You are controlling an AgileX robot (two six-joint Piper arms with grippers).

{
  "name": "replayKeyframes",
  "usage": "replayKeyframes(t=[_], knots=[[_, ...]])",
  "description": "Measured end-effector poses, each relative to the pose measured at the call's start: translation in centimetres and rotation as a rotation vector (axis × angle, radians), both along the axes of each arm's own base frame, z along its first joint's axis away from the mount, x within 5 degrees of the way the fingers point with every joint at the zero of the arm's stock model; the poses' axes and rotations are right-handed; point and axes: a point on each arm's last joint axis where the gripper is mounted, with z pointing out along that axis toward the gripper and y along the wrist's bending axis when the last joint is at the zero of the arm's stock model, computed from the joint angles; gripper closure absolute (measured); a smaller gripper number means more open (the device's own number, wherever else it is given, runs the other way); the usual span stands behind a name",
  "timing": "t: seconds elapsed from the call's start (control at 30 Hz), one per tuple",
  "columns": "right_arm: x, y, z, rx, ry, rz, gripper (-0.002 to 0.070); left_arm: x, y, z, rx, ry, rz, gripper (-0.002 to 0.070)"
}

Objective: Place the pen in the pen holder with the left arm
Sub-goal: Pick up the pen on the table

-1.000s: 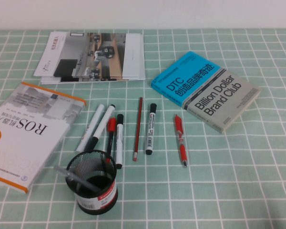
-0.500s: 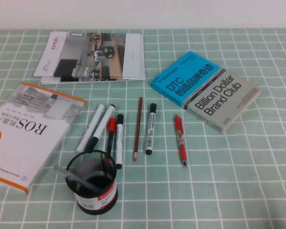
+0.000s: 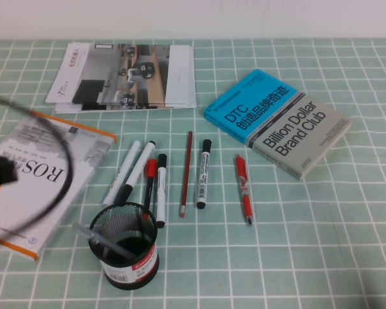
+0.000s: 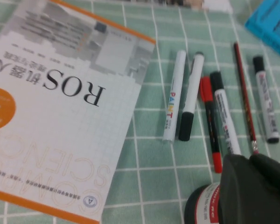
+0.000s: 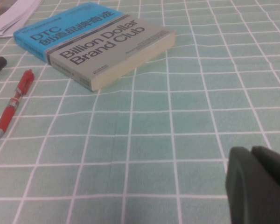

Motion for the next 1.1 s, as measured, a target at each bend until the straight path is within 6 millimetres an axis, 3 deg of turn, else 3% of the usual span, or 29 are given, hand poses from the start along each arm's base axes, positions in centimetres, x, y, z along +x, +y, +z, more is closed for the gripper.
replayKeyframes(t=[0.1, 0.27, 0.33, 0.53, 0.9, 1.0, 1.1], knots=[[0.0, 0.0, 0.0, 0.0, 0.0, 0.0, 0.0696, 3.2, -0.6, 0.7, 0.028, 0.078, -0.047, 0.0678], [0.0, 0.0, 0.0, 0.0, 0.0, 0.0, 0.0696, 9.4, -2.0, 0.1, 0.076, 0.217, -0.116, 0.0678], [0.0, 0.0, 0.0, 0.002, 0.0, 0.0, 0.0696, 11.7, -3.2, -0.8, 0.11, 0.268, -0.158, 0.0678], [0.0, 0.0, 0.0, 0.002, 0.0, 0.0, 0.0696, 16.3, -7.0, -3.3, 0.213, 0.411, -0.263, 0.0678], [0.0, 0.0, 0.0, 0.002, 0.0, 0.0, 0.0696, 20.9, -10.5, -8.6, 0.338, 0.525, -0.352, 0.0675], [0.0, 0.0, 0.0, 0.002, 0.0, 0.0, 0.0696, 21.7, -11.1, -9.7, 0.379, 0.52, -0.408, 0.0624], [0.0, 0.0, 0.0, 0.002, 0.0, 0.0, 0.0696, 22.4, -11.4, -10.2, 0.388, 0.505, -0.42, 0.0526]])
